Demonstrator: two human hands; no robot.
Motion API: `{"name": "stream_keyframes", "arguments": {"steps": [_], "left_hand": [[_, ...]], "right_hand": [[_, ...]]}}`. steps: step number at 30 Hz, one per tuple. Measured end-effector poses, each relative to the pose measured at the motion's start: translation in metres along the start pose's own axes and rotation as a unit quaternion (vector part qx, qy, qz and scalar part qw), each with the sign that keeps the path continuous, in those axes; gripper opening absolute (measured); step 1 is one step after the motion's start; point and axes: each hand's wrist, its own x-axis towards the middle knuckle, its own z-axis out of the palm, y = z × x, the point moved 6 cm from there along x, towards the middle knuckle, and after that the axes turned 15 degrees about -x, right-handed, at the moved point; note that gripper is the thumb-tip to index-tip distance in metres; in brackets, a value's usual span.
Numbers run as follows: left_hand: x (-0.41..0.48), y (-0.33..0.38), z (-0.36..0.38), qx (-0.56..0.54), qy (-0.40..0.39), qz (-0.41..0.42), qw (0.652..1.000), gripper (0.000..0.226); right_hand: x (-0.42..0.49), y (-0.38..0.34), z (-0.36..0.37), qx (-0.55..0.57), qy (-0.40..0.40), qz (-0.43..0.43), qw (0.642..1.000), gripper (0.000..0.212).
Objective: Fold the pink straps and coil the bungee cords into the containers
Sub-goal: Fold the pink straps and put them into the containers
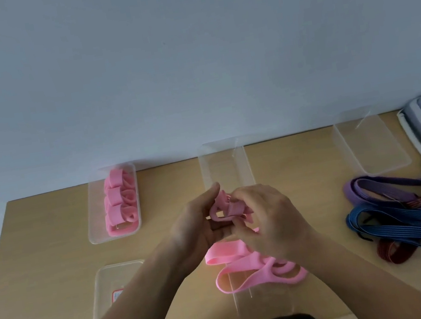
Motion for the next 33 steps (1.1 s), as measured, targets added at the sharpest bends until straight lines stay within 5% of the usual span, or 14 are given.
{"name": "stream_keyframes", "arguments": {"steps": [5, 10, 19, 22, 28, 33], "left_hand": [[0.028, 0.016, -0.016, 0.055, 0.104, 0.03, 0.993, 0.049], [0.045, 0.047, -0.051, 0.245, 0.285, 0.174, 0.91, 0.014], [0.073, 0.037, -0.061, 0.288, 0.253, 0.14, 0.913, 0.008], [0.072, 0.036, -0.062, 0.286, 0.26, 0.149, 0.91, 0.006], [0.062, 0.034, -0.057, 0.357, 0.267, 0.178, 0.878, 0.013], [0.041, 0.027, -0.053, 0.399, 0.244, 0.204, 0.86, 0.035]], "right_hand": [[0.023, 0.028, 0.008, 0.028, 0.028, -0.008, 0.999, 0.027], [0.065, 0.06, 0.035, -0.01, -0.012, -0.023, 1.0, 0.033], [0.096, 0.077, 0.095, -0.118, -0.145, -0.074, 0.979, 0.027], [0.097, 0.077, 0.103, -0.127, -0.142, -0.075, 0.979, 0.005], [0.095, 0.072, 0.101, -0.243, -0.17, -0.068, 0.952, 0.022], [0.071, 0.064, 0.06, -0.179, -0.114, -0.016, 0.977, 0.034]]}}
